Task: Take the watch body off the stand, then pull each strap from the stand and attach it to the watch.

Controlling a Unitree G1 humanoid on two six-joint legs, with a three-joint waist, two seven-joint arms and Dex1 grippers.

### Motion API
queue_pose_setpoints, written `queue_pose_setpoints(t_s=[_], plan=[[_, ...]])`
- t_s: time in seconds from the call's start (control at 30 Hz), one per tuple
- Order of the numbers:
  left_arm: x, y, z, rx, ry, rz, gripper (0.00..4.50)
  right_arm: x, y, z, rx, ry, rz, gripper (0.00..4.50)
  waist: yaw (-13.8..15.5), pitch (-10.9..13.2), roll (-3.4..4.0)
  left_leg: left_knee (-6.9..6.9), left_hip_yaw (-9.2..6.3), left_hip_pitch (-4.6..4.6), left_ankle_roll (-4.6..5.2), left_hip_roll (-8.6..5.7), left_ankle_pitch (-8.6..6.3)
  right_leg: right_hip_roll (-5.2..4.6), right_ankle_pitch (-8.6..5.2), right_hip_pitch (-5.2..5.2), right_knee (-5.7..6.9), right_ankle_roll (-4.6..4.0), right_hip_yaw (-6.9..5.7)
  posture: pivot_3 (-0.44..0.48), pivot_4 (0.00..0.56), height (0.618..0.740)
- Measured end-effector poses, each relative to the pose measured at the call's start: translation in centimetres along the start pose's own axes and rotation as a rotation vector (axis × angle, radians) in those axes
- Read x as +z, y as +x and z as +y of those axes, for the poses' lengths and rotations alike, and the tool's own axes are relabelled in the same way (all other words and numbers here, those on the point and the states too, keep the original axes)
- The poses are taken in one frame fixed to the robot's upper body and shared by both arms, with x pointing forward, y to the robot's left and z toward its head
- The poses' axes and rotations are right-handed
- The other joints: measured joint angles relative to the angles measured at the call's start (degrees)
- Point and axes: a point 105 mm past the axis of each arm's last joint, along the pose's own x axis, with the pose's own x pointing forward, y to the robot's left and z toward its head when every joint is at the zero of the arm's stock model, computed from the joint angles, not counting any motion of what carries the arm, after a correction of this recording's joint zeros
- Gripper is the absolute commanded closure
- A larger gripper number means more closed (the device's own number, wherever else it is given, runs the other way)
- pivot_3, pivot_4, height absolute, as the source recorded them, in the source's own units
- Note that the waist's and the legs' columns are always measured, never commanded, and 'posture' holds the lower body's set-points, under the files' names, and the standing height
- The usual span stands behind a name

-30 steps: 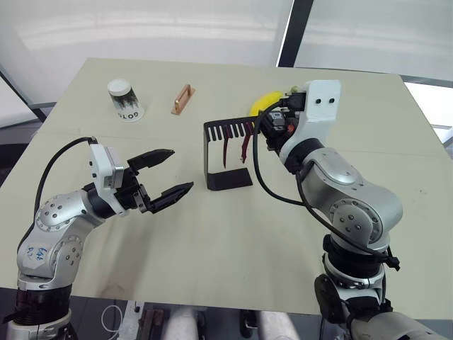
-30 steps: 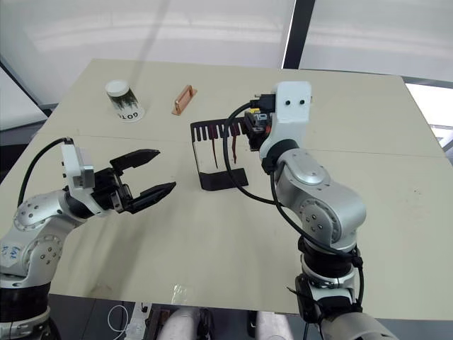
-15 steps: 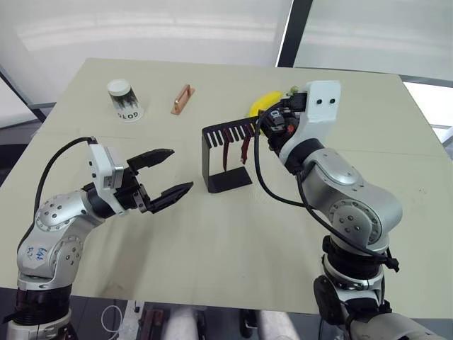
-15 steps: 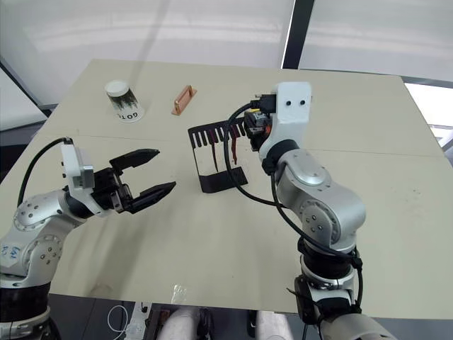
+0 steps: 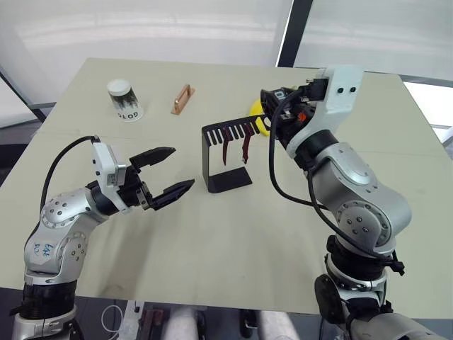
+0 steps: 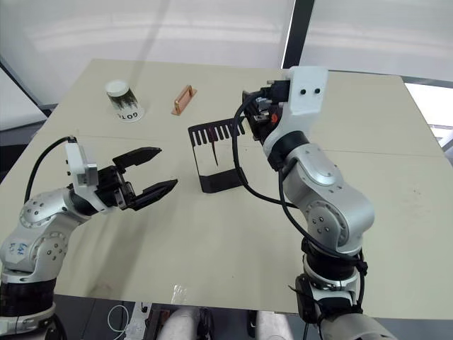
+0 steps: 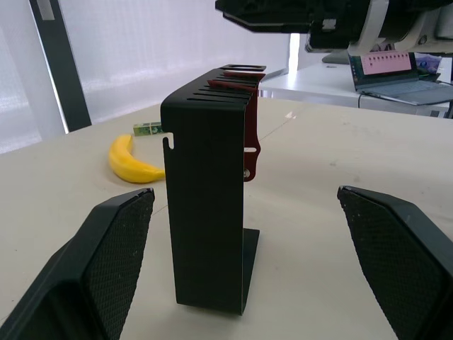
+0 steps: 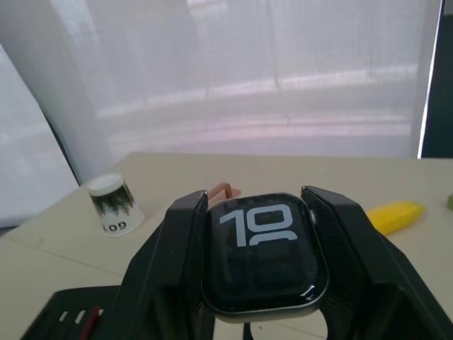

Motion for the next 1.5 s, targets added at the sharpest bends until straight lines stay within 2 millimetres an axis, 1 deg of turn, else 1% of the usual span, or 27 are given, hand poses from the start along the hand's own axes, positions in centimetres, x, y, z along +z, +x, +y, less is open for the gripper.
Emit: queue_pose_setpoints(t_s=[0.03,0.13,0.27,0.33,0.37,0.47,0.5,0.6,0.67,0.73,0.8,0.9,1.0,1.03,1.07,1.33,1.43,1.5], plan=[[0.1,0.2,-0.1,-0.013,0.001,-0.004,0.00,0.3,-0.5,-0.3,0.004,-0.031,-0.016,2.89,0.11,0.00,0.00,0.00,0.00,-0.01,0.01,0.00,0.00,0.00,0.00,0.00,0.00,0.00,0.00,0.000,0.150,0.729],[0.4,0.5,-0.3,-0.054,0.009,-0.010,0.00,-0.2,-2.1,-2.3,-0.033,-0.123,0.010,2.89,0.40,0.00,-0.01,0.00,-0.03,-0.05,0.04,-0.02,-0.02,-0.02,0.01,0.02,-0.06,0.02,-0.06,0.000,0.150,0.729],[-0.1,0.7,-0.7,-0.104,-0.012,0.001,0.00,0.0,-3.9,-4.1,-0.086,-0.210,0.022,2.89,0.14,0.00,-0.01,0.00,0.01,-0.01,0.04,0.01,-0.02,0.03,0.01,0.02,-0.29,0.02,-0.03,0.000,0.150,0.729],[-0.2,1.0,-1.0,-0.143,-0.016,0.003,0.00,-0.2,-5.9,-5.2,-0.139,-0.228,0.028,2.89,0.39,0.00,-0.01,-0.06,-0.07,0.00,-0.01,0.03,0.01,0.06,0.00,0.03,-0.30,0.01,-0.09,0.000,0.150,0.729],[-0.2,1.0,-1.2,-0.158,-0.018,0.006,0.00,-0.9,-7.1,-6.0,-0.179,-0.228,0.053,2.89,0.45,-0.01,-0.01,-0.10,-0.07,0.02,-0.02,0.03,0.01,0.06,0.00,0.04,-0.30,0.00,-0.09,0.000,0.150,0.729],[-0.4,1.0,-1.6,-0.195,-0.032,0.019,0.00,-2.7,-9.8,-7.6,-0.269,-0.202,0.126,2.89,0.53,-0.01,-0.01,-0.10,-0.03,0.01,0.02,-0.03,0.03,0.02,0.01,0.07,-0.37,0.03,-0.06,0.000,0.150,0.729],[-0.6,1.0,-1.9,-0.220,-0.043,0.026,0.00,-3.7,-11.1,-8.2,-0.305,-0.186,0.161,2.89,0.52,-0.01,-0.01,-0.06,-0.02,0.00,0.03,-0.04,0.02,0.02,0.02,0.08,-0.38,0.04,-0.04,0.000,0.150,0.729],[-0.8,1.4,-2.8,-0.288,-0.051,0.030,0.00,-5.4,-13.7,-9.7,-0.387,-0.151,0.213,2.89,0.28,0.00,-0.01,-0.02,0.04,0.06,0.03,-0.03,0.02,0.04,0.02,0.08,-0.32,0.04,0.05,0.000,0.150,0.729],[-0.8,1.6,-3.1,-0.314,-0.052,0.027,0.00,-5.9,-14.6,-10.5,-0.423,-0.146,0.231,2.89,0.20,0.00,-0.01,-0.01,0.05,0.08,0.02,-0.03,0.03,0.06,0.02,0.08,-0.29,0.03,0.08,0.000,0.150,0.729],[-0.9,1.8,-3.5,-0.343,-0.056,0.028,0.00,-6.9,-16.0,-11.3,-0.459,-0.142,0.255,2.89,0.38,-0.01,-0.02,-0.03,0.02,0.12,0.01,-0.01,0.03,0.10,0.01,0.09,-0.28,0.03,0.08,0.000,0.150,0.729],[-1.1,1.7,-3.8,-0.362,-0.065,0.036,0.00,-8.7,-17.6,-12.0,-0.496,-0.108,0.313,2.89,0.40,-0.01,-0.02,-0.04,0.03,0.10,0.01,-0.02,0.03,0.09,0.01,0.08,-0.29,0.03,0.08,0.000,0.150,0.729],[-1.5,1.6,-4.4,-0.382,-0.076,0.046,0.00,-10.6,-19.2,-12.3,-0.514,-0.074,0.359,2.89,0.27,-0.01,-0.01,-0.02,0.06,0.13,0.01,-0.02,0.03,0.08,0.01,0.09,-0.28,0.03,0.14,0.000,0.150,0.729],[-1.7,1.3,-5.0,-0.390,-0.086,0.054,0.00,-12.4,-20.1,-11.8,-0.495,-0.050,0.397,2.89,0.32,-0.01,-0.01,-0.02,0.05,0.15,0.01,-0.01,0.03,0.09,0.01,0.09,-0.25,0.02,0.14,0.000,0.150,0.729],[-1.9,1.2,-5.2,-0.390,-0.094,0.064,0.00,-13.5,-20.6,-11.6,-0.485,-0.035,0.422,2.89,0.31,-0.01,-0.01,-0.02,0.06,0.15,0.01,-0.02,0.03,0.08,0.01,0.09,-0.25,0.02,0.16,0.000,0.150,0.729],[-2.0,1.1,-5.3,-0.390,-0.099,0.069,0.00,-13.9,-20.8,-11.6,-0.485,-0.033,0.429,2.89,0.31,-0.01,-0.01,0.00,0.06,0.14,0.01,-0.02,0.03,0.07,0.01,0.09,-0.25,0.02,0.17,0.000,0.150,0.729],[-1.9,1.0,-5.6,-0.397,-0.094,0.076,0.00,-15.0,-20.4,-12.0,-0.494,-0.038,0.389,2.89,0.36,-0.01,-0.01,0.03,0.05,0.16,0.01,-0.02,0.03,0.07,0.01,0.09,-0.20,0.02,0.18,0.000,0.150,0.729],[-1.9,1.0,-5.6,-0.397,-0.095,0.077,0.00,-15.9,-20.3,-11.7,-0.485,-0.011,0.393,2.89,0.36,-0.01,-0.01,0.03,0.04,0.17,0.01,-0.02,0.02,0.07,0.01,0.09,-0.18,0.02,0.19,0.000,0.150,0.729],[-1.9,1.0,-5.6,-0.396,-0.097,0.078,0.00,-16.0,-20.2,-11.5,-0.475,-0.007,0.389,2.89,0.34,-0.01,-0.01,0.04,0.05,0.17,0.01,-0.02,0.03,0.07,0.01,0.09,-0.18,0.02,0.19,0.000,0.150,0.729]])
